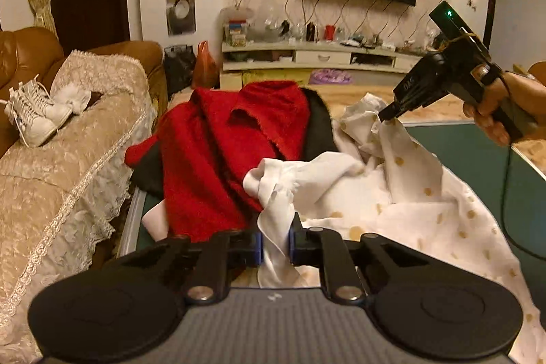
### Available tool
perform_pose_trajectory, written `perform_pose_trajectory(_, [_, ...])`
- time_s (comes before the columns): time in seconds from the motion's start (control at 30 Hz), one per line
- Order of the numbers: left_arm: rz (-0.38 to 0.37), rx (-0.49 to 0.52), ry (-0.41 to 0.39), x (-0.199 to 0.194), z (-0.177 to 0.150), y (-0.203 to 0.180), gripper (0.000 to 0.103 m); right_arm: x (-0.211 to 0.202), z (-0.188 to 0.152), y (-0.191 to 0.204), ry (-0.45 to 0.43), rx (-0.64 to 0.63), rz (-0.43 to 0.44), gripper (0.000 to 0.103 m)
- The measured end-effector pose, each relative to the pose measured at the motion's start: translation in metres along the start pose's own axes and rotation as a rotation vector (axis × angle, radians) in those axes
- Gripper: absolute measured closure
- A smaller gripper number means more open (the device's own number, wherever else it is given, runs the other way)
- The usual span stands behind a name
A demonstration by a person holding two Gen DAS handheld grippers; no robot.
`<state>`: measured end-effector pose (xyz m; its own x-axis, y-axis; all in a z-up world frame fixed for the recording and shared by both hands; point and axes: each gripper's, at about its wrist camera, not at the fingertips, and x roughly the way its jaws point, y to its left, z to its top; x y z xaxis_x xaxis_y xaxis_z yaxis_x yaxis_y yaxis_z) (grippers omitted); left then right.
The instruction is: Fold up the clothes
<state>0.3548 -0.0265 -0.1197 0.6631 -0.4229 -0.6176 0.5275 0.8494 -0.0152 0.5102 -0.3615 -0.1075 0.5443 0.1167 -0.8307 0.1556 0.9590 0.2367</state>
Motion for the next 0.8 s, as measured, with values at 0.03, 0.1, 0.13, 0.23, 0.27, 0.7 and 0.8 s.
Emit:
perform_pose_trajectory(0.03, [0.001, 0.004, 0.000, 0.002, 0.001, 0.000, 0.088, -0.004, 0.003, -0.009, -0.010, 0.021, 0.003, 0.098])
perform_pose_trajectory(0.1, [0.012, -0.011, 0.012, 0.009, 0.005, 0.005, 0.087, -0.012, 0.010, -0.028, -0.029, 0.062, 0.010, 0.098])
perform_pose_trajectory(0.13, [0.014, -0.025, 0.020, 0.013, 0.006, 0.009, 0.087, -0.015, 0.014, -0.037, -0.034, 0.089, 0.027, 0.098])
perform_pose_trajectory(0.23, [0.018, -0.044, 0.042, 0.021, 0.006, 0.014, 0.086, -0.021, 0.023, -0.046, -0.059, 0.151, 0.068, 0.098])
perform_pose_trajectory(0.27, [0.017, -0.044, 0.047, 0.021, 0.005, 0.013, 0.085, -0.023, 0.025, -0.047, -0.067, 0.164, 0.081, 0.098])
perform_pose_trajectory(0.7, [0.028, 0.033, 0.077, 0.044, 0.007, 0.002, 0.045, -0.033, 0.005, -0.083, -0.165, 0.305, 0.210, 0.098])
perform_pose_trajectory(0.8, [0.022, 0.029, 0.084, 0.052, 0.009, 0.004, 0.049, -0.045, 0.005, -0.098, -0.203, 0.337, 0.233, 0.098])
